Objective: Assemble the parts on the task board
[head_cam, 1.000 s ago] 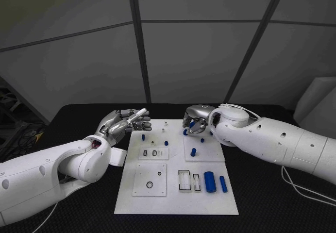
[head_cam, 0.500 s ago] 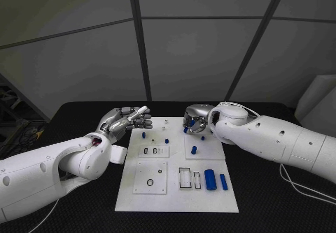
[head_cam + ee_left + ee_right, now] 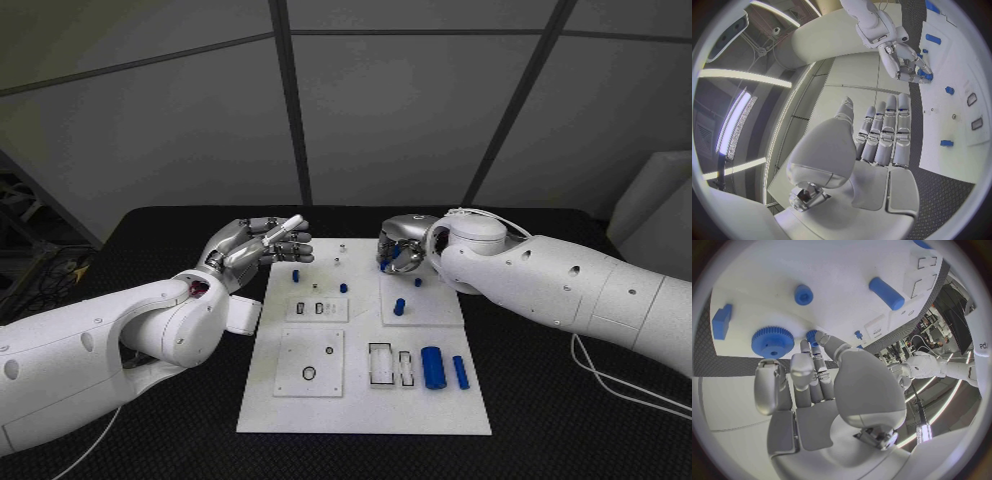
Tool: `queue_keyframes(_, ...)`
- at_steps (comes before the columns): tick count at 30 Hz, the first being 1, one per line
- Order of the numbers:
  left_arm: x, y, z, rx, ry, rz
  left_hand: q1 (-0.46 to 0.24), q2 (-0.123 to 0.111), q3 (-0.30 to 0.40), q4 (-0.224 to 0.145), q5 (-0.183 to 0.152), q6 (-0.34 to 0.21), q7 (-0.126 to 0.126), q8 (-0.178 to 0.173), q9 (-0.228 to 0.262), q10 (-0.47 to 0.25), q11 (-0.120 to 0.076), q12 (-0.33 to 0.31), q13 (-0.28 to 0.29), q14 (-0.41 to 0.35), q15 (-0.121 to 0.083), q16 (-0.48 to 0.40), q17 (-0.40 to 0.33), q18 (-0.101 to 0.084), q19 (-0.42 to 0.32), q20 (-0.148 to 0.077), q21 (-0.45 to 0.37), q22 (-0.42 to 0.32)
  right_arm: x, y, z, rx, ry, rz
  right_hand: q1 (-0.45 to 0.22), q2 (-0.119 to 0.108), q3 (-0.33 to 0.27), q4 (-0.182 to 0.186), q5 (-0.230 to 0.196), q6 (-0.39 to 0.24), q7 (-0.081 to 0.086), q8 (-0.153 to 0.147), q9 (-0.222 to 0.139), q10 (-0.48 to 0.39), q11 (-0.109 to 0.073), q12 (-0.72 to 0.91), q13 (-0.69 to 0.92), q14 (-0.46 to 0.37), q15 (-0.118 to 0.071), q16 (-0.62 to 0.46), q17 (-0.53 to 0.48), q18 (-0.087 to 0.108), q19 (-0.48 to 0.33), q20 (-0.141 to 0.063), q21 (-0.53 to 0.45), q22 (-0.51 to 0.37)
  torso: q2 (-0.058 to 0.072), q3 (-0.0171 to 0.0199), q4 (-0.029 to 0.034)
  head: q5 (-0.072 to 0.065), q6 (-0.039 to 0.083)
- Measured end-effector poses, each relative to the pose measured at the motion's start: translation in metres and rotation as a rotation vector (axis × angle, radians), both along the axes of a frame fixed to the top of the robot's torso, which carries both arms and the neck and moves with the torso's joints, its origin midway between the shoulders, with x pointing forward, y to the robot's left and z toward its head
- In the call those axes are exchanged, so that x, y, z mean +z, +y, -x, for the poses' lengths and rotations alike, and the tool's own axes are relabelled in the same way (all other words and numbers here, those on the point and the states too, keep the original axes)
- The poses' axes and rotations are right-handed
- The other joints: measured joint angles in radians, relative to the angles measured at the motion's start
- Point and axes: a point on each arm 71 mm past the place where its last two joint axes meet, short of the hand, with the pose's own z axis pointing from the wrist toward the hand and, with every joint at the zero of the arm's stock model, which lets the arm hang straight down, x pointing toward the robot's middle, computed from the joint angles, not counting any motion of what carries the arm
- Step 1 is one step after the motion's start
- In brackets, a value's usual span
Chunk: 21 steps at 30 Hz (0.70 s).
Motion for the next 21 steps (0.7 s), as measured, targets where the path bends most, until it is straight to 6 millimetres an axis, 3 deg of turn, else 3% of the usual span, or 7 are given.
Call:
queue_keyframes(6, 0.0003, -0.0008, -0.0001, -0.004, 0.001, 0.001, 0.000, 0.000, 0.000, 0.000, 0.000, 0.000, 0.000, 0.000, -0.001, 0.000, 0.000, 0.000, 0.000, 0.000, 0.000, 0.000, 0.000, 0.000, -0.002, 0.002, 0.000, 0.000, -0.0006, 0.0001, -0.0012, -0.003, 0.001, 0.001, 0.013, 0.013, 0.027, -0.007, 0.004, 0.011, -0.003, 0.000, 0.002, 0.018, -0.004, 0.000, 0.000, 0.000, 0.000, 0.017, 0.014, 0.000, 0.005, -0.005, 0.009, 0.003, 0.000, -0.0001, 0.0000, 0.001, -0.003)
queue_keyframes(8, 0.0003, -0.0008, -0.0001, -0.005, 0.001, 0.001, 0.000, 0.000, -0.003, -0.003, 0.000, 0.000, 0.000, 0.000, -0.001, 0.000, 0.000, 0.000, 0.000, 0.000, 0.000, 0.000, 0.000, 0.000, -0.004, 0.004, 0.000, 0.000, -0.0006, -0.0003, -0.0015, -0.004, 0.000, 0.000, 0.017, 0.017, 0.036, -0.010, 0.004, 0.014, -0.003, 0.000, 0.003, 0.027, -0.005, 0.000, 0.000, 0.000, 0.000, 0.022, 0.018, -0.016, 0.011, -0.003, 0.013, 0.003, 0.000, -0.0001, 0.0000, 0.001, -0.004)
queue_keyframes(12, 0.0004, -0.0007, -0.0002, -0.006, 0.001, 0.001, 0.000, 0.000, -0.003, -0.003, 0.000, 0.000, 0.000, 0.000, -0.001, 0.000, 0.000, 0.000, 0.000, 0.000, 0.000, 0.000, 0.000, 0.000, -0.004, 0.004, 0.000, 0.000, 0.0001, -0.0009, -0.0015, -0.004, -0.009, -0.005, 0.024, 0.023, 0.065, -0.018, -0.014, 0.023, -0.005, 0.000, 0.005, 0.041, -0.009, -0.001, 0.000, 0.000, 0.000, 0.031, 0.025, -0.016, 0.015, -0.007, 0.020, 0.003, 0.000, -0.0002, 0.0000, 0.002, -0.004)
queue_keyframes(21, 0.0005, 0.0000, -0.0002, -0.008, 0.002, 0.001, 0.000, 0.000, -0.003, -0.003, 0.000, 0.000, 0.000, 0.000, -0.001, 0.000, 0.000, 0.000, 0.000, 0.000, 0.000, 0.000, 0.000, 0.000, -0.004, 0.004, 0.000, -0.001, 0.0086, -0.0018, 0.0061, 0.019, -0.072, -0.058, 0.024, 0.023, 0.091, -0.025, -0.011, 0.038, -0.008, 0.000, 0.008, 0.062, -0.012, -0.006, 0.004, 0.000, 0.000, 0.042, 0.032, -0.016, 0.022, -0.014, 0.025, 0.003, 0.000, -0.0005, -0.0011, 0.006, 0.005)
